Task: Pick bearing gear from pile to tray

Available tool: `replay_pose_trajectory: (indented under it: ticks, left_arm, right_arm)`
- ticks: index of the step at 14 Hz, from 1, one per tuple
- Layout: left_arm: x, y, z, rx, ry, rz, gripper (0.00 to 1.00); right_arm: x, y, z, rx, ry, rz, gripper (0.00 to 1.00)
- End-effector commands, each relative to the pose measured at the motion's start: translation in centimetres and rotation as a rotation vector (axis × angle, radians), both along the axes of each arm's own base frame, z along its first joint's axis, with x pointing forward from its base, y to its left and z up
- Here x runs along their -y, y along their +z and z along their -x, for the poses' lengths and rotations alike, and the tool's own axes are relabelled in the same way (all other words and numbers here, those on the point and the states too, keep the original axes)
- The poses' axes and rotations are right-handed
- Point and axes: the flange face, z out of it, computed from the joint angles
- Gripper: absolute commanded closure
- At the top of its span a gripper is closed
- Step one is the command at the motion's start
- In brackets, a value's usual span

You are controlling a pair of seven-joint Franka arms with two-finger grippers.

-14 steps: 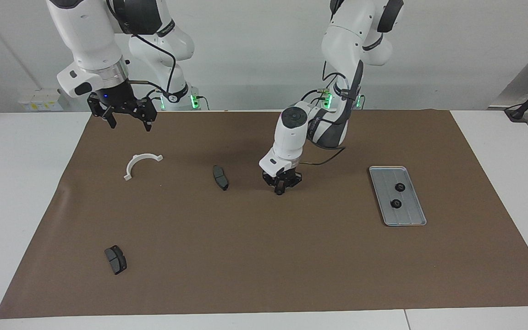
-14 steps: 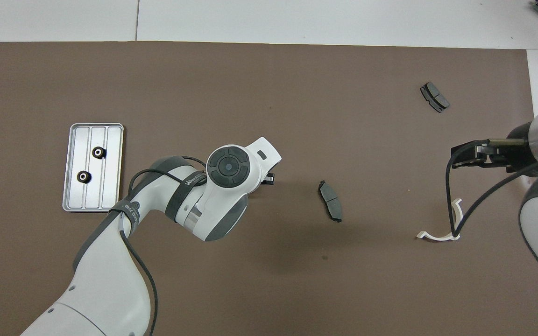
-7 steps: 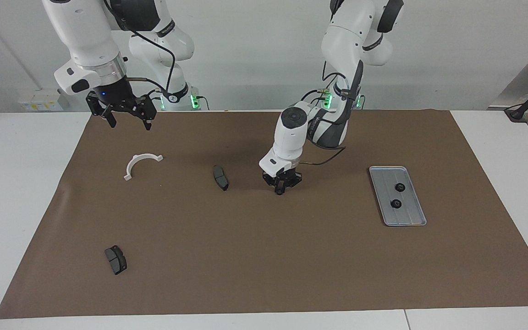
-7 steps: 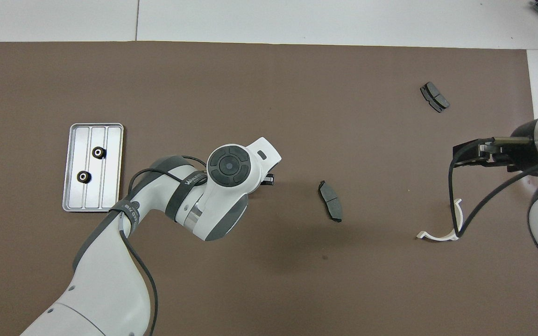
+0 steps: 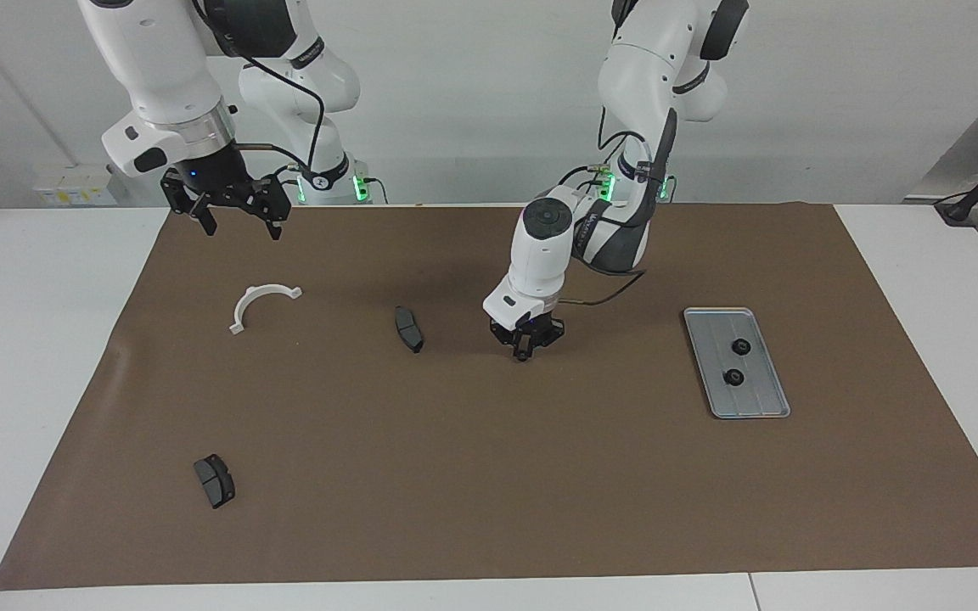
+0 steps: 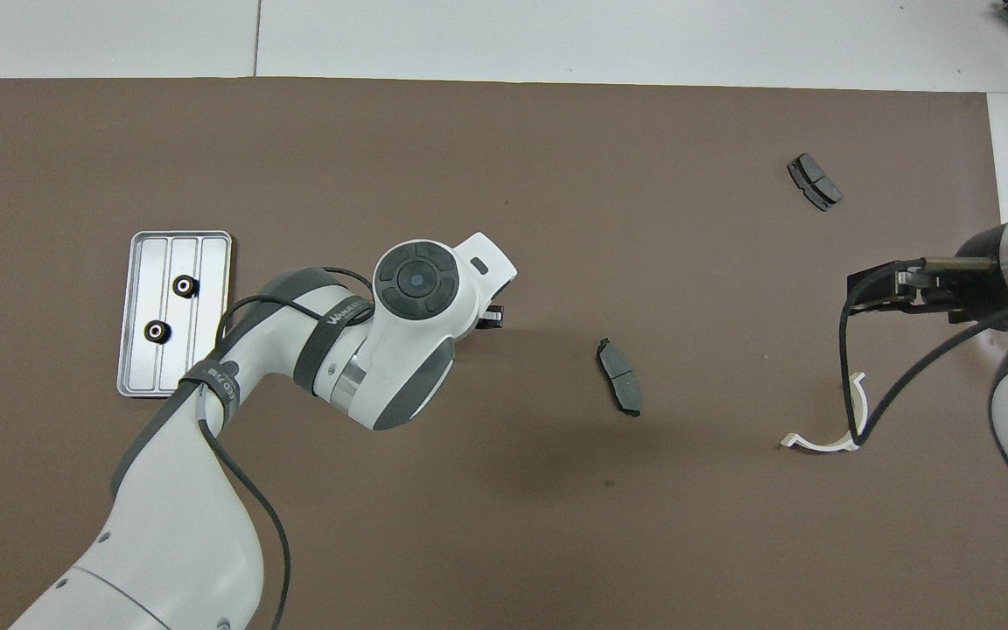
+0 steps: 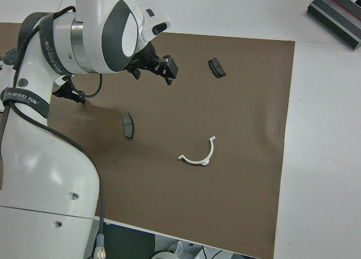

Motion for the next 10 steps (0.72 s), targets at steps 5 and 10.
replay_pose_trajectory:
  ticks: [5, 10]
  left_arm:
    - [-14.0, 8.2, -6.9, -0.003, 0.089, -0.010, 1.00]
    - [-29.0, 7.6, -6.9, -0.104, -0.034, -0.024, 1.00]
  right_arm:
    - [0.5, 0.3, -0.2, 0.001, 0.018, -0.025, 0.00]
    - [0.2, 0.3, -0.1, 0.001, 0.025, -0.023, 0.00]
